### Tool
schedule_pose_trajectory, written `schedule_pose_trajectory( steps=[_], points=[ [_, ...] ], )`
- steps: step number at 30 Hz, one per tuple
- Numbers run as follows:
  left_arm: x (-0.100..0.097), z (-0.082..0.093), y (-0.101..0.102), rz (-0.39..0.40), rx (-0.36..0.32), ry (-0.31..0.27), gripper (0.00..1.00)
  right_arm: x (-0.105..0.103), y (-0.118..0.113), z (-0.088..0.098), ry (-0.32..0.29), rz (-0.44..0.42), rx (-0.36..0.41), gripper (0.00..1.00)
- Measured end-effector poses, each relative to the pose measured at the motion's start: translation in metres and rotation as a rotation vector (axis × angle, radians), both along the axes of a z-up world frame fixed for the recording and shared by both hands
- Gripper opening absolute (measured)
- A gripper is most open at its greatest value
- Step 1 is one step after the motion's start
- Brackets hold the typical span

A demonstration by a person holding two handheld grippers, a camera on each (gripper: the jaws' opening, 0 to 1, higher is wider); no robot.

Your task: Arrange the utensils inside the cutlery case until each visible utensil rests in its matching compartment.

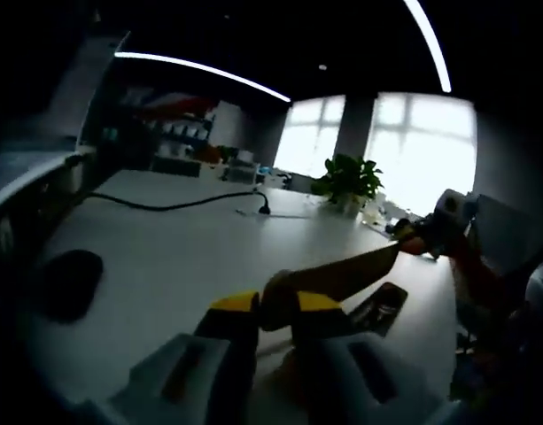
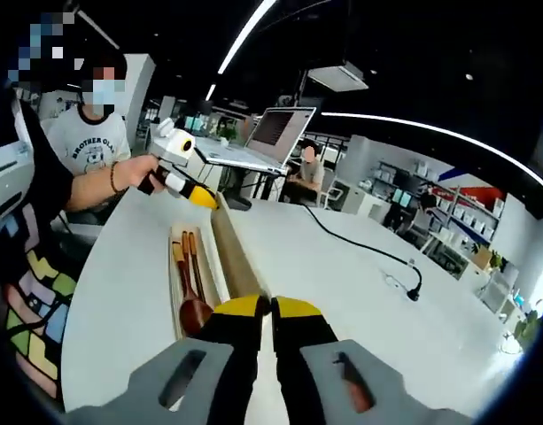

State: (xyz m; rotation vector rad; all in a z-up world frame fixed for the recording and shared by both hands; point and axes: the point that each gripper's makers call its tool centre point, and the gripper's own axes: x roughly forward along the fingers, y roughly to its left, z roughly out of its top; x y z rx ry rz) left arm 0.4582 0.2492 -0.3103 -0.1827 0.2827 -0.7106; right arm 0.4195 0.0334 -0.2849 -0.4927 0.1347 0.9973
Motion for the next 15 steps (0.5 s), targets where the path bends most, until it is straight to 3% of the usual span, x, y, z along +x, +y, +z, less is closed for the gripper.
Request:
schedule_pose_trajectory(
  steps=[8, 15],
  points=[
    [-0.013, -0.007, -0.003, -0.022, 0.011, 0.022, 0.13, -0.017, -0.001, 0.003, -0.051, 0.012, -0.026, 0.03],
    [-0.018, -0.009, -0.006, -0.027, 0.006, 0.018, 0.13, -0.018, -0.005, -0.001, -0.095, 0.008, -0.05, 0.03]
  ],
)
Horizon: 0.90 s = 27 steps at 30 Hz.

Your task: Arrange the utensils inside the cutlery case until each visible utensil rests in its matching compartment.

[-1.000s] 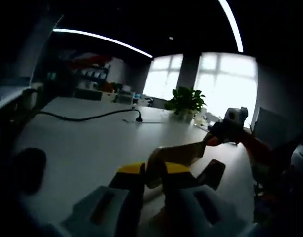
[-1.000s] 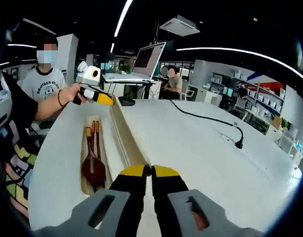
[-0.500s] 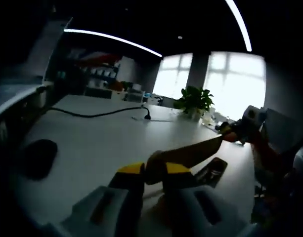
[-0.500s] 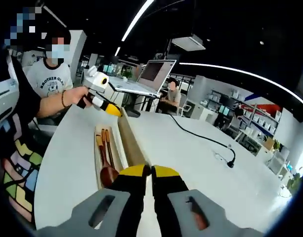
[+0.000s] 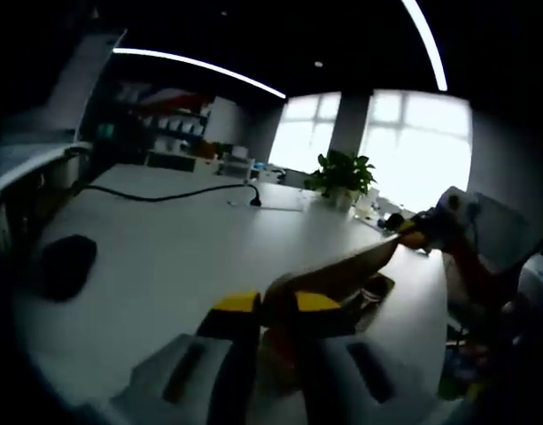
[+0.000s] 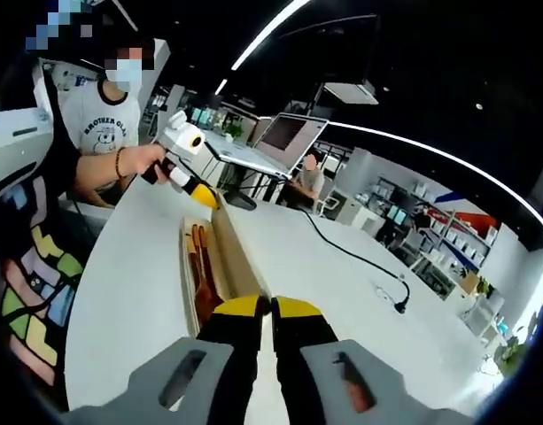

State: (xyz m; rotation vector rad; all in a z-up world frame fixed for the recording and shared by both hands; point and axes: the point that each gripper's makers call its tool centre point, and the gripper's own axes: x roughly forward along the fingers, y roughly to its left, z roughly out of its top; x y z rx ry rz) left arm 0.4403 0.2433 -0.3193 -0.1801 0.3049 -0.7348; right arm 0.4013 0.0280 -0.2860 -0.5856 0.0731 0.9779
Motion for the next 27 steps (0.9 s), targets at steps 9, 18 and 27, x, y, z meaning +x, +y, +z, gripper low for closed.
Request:
schedule_pose_trajectory(
  steps=[9, 18, 27],
  points=[
    [-0.006, -0.005, 0.002, 0.004, -0.002, 0.012, 0.12, -0.007, -0.001, -0.009, -0.083, 0.028, -0.008, 0.03],
    [-0.016, -0.015, -0.006, -0.028, 0.047, 0.022, 0.12, -0.005, -0.007, -0.016, -0.138, 0.007, -0.028, 0.03],
    [-0.02, -0.007, 0.0, -0.003, 0.048, -0.025, 0.11, -0.012, -0.004, -0.017, -0.29, 0.051, -0.073, 0.03]
  ],
)
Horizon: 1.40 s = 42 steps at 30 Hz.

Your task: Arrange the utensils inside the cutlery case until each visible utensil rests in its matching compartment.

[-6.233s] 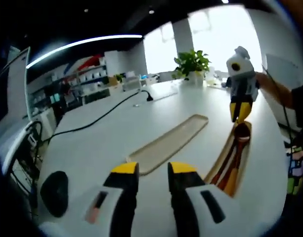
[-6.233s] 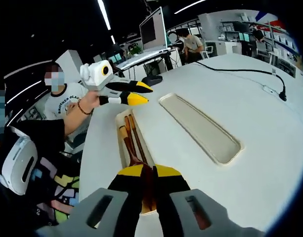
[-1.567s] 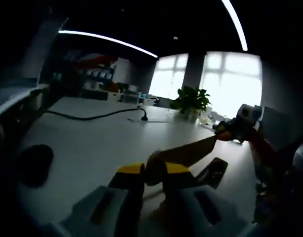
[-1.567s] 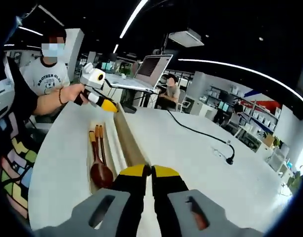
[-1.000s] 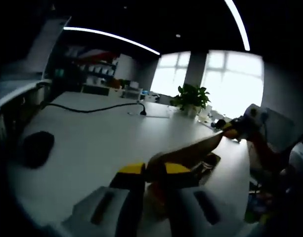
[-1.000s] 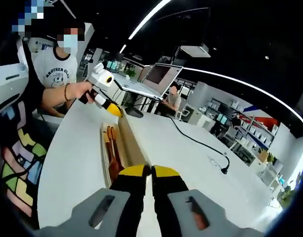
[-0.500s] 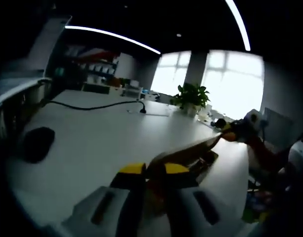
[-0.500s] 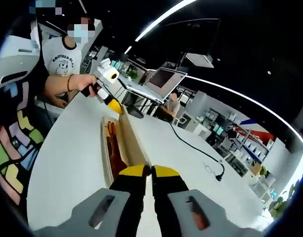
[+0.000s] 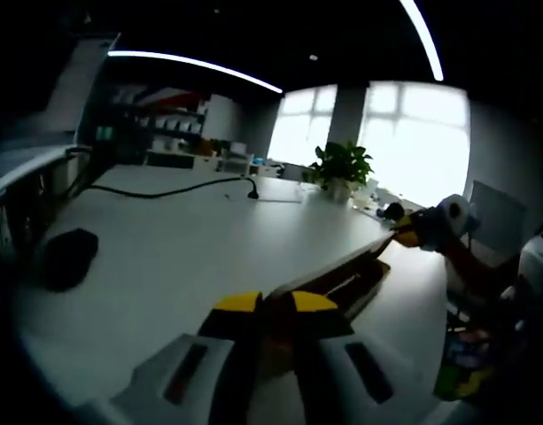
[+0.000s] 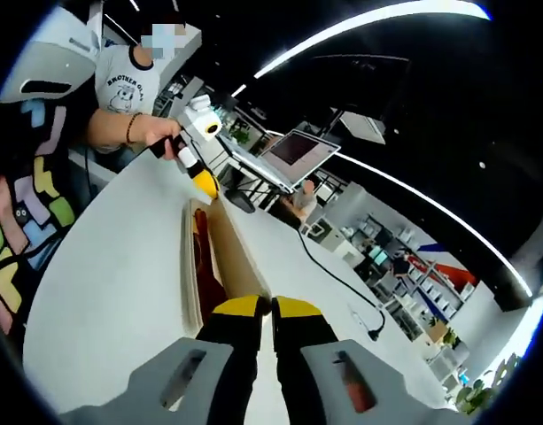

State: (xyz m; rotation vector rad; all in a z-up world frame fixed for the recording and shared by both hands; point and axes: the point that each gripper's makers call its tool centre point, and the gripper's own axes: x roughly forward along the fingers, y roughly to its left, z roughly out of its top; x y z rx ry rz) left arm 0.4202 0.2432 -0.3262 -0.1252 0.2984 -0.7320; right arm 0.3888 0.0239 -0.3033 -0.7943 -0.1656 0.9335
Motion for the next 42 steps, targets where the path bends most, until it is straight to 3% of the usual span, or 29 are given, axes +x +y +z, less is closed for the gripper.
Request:
schedule_pose_trajectory(
  steps=[3, 15, 20, 22, 24, 31, 38, 42],
  points=[
    [-0.003, 0.005, 0.001, -0.001, -0.002, -0.019, 0.11, -0.001, 0.0, 0.001, -0.063, 0.004, -0.034, 0.03],
    [0.005, 0.014, 0.003, 0.025, 0.016, -0.054, 0.11, 0.009, 0.003, 0.008, -0.106, -0.004, -0.052, 0.03],
    [0.002, 0.008, 0.005, 0.02, 0.049, -0.058, 0.11, 0.005, 0.004, 0.002, -0.129, 0.006, -0.057, 0.03],
    [-0.001, 0.004, 0.006, 0.003, 0.095, -0.076, 0.11, 0.002, 0.006, -0.002, -0.146, 0.023, -0.074, 0.03],
    [-0.006, -0.001, 0.006, -0.006, 0.112, -0.066, 0.11, -0.001, 0.007, -0.003, -0.185, 0.033, -0.091, 0.03],
    [-0.017, -0.012, 0.008, -0.042, 0.136, -0.049, 0.12, -0.009, 0.01, -0.011, -0.258, 0.066, -0.124, 0.03],
    [-0.017, -0.013, 0.009, -0.054, 0.137, -0.048, 0.12, -0.004, 0.01, -0.014, -0.265, 0.059, -0.123, 0.03],
    [-0.016, -0.016, 0.008, -0.061, 0.145, -0.033, 0.13, -0.001, 0.011, -0.008, -0.314, 0.047, -0.135, 0.03]
  ],
)
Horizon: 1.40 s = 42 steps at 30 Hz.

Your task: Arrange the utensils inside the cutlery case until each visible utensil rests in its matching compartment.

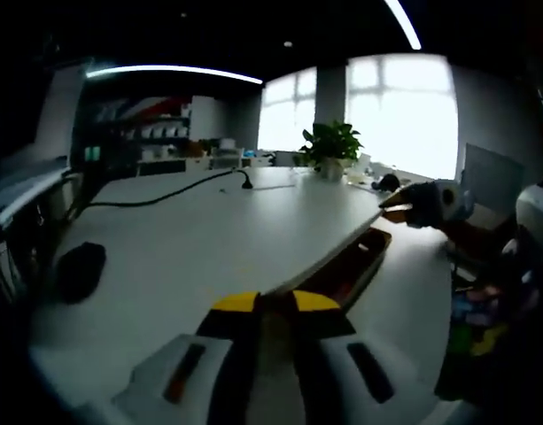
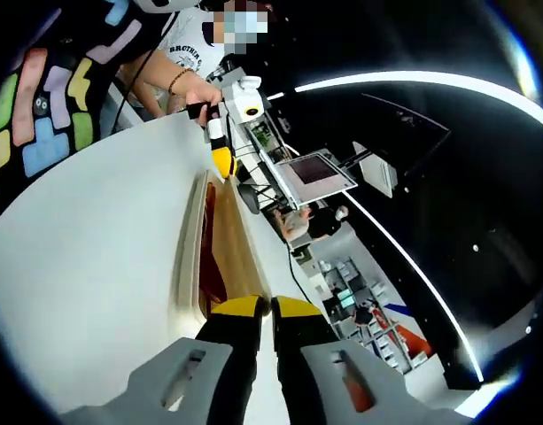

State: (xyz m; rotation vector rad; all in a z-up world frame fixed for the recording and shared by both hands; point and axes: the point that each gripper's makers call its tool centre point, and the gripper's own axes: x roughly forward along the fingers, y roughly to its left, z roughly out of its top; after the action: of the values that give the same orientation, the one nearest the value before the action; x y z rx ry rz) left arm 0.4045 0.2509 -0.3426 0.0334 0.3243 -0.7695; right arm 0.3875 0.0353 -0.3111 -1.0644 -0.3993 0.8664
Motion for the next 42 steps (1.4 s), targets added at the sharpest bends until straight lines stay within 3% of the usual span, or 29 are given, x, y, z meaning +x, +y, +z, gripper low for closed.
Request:
schedule_pose_trajectory(
  steps=[7, 9, 11, 15, 16, 18, 23, 28, 31, 34, 38, 42],
  points=[
    [-0.003, -0.001, -0.006, -0.063, -0.025, 0.03, 0.24, -0.003, 0.006, 0.029, -0.141, 0.005, -0.022, 0.02],
    [-0.005, -0.002, -0.008, -0.104, -0.012, 0.027, 0.29, -0.002, 0.008, 0.035, -0.149, 0.008, -0.017, 0.02],
    [-0.006, -0.002, -0.009, -0.139, 0.023, 0.016, 0.39, -0.001, 0.009, 0.039, -0.177, 0.012, -0.022, 0.02],
    [-0.008, -0.003, -0.01, -0.253, 0.196, -0.022, 0.64, -0.002, 0.012, 0.046, -0.216, 0.023, -0.026, 0.02],
    [-0.013, -0.004, -0.013, -0.306, 0.237, -0.026, 0.65, -0.002, 0.012, 0.048, -0.238, 0.022, -0.03, 0.02],
    [-0.018, -0.004, -0.02, -0.364, 0.251, 0.002, 0.65, -0.002, 0.013, 0.05, -0.252, 0.025, -0.033, 0.02],
    [-0.013, -0.01, -0.033, -0.44, 0.317, 0.035, 0.78, -0.005, 0.016, 0.06, -0.307, 0.049, -0.017, 0.02],
    [-0.006, -0.017, -0.035, -0.532, 0.476, 0.016, 0.82, -0.017, 0.019, 0.066, -0.355, 0.097, 0.001, 0.03],
    [-0.007, -0.018, -0.038, -0.551, 0.497, 0.058, 0.85, -0.023, 0.018, 0.066, -0.378, 0.119, 0.01, 0.03],
    [-0.006, -0.021, -0.041, -0.563, 0.51, 0.102, 0.78, -0.027, 0.016, 0.065, -0.386, 0.136, 0.022, 0.03],
    [-0.007, -0.029, -0.041, -0.582, 0.596, 0.163, 0.74, -0.027, 0.014, 0.062, -0.393, 0.145, 0.029, 0.03],
    [-0.011, -0.029, -0.044, -0.603, 0.619, 0.209, 0.66, -0.026, 0.012, 0.061, -0.399, 0.156, 0.034, 0.03]
  ],
)
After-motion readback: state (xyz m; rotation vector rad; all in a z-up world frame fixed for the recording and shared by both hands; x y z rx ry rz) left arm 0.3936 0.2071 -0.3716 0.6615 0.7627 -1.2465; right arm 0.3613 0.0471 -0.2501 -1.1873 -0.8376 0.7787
